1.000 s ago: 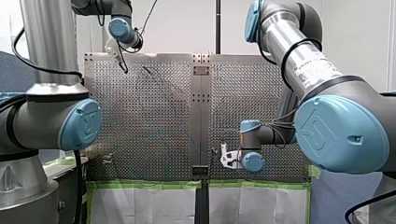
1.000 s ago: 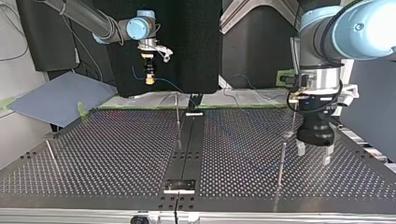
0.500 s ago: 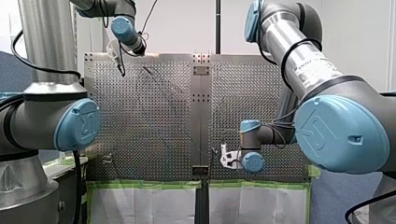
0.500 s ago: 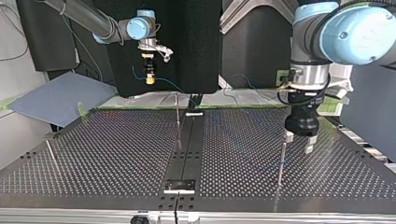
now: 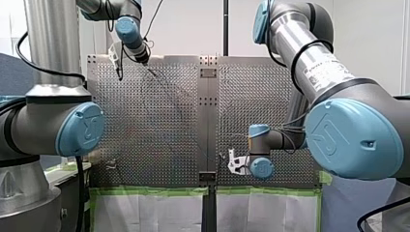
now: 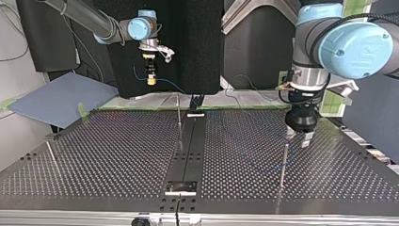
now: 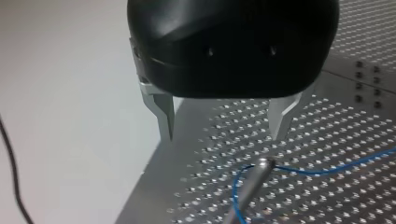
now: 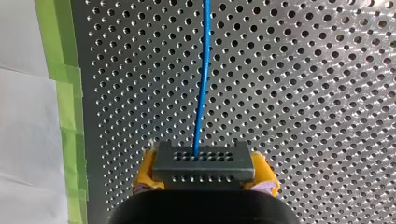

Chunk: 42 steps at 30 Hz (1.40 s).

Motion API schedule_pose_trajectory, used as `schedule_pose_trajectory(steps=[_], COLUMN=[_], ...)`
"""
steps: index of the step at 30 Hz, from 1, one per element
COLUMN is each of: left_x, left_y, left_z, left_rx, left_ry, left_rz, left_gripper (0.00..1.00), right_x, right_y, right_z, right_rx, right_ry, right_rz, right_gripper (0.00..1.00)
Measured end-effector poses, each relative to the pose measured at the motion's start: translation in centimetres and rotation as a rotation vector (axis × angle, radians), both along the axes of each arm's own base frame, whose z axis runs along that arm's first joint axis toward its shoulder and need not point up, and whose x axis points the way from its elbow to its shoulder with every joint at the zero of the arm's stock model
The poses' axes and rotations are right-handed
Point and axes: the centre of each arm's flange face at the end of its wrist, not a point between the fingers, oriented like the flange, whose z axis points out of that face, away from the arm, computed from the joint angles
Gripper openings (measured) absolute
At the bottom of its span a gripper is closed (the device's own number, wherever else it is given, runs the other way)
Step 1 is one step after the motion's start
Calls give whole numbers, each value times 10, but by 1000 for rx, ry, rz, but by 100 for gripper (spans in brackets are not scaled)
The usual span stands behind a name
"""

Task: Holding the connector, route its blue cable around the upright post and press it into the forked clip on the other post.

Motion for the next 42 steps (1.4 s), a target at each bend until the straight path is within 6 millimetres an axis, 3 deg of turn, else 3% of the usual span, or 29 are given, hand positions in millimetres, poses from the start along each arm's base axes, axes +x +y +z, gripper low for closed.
schedule_pose_trajectory(steps=[30,42], left_x=[-28,-32], left_y=[5,4], left_z=[-17,-16], left_rx=[258,312], left_ry=[248,262], left_rz=[-31,-49], left_gripper=[100,100], right_x=[0,0], right_y=[1,1], right_z=[-1,-1], right_rx=[5,6], right_ry=[8,8], right_rz=[2,3], right_gripper=[0,0])
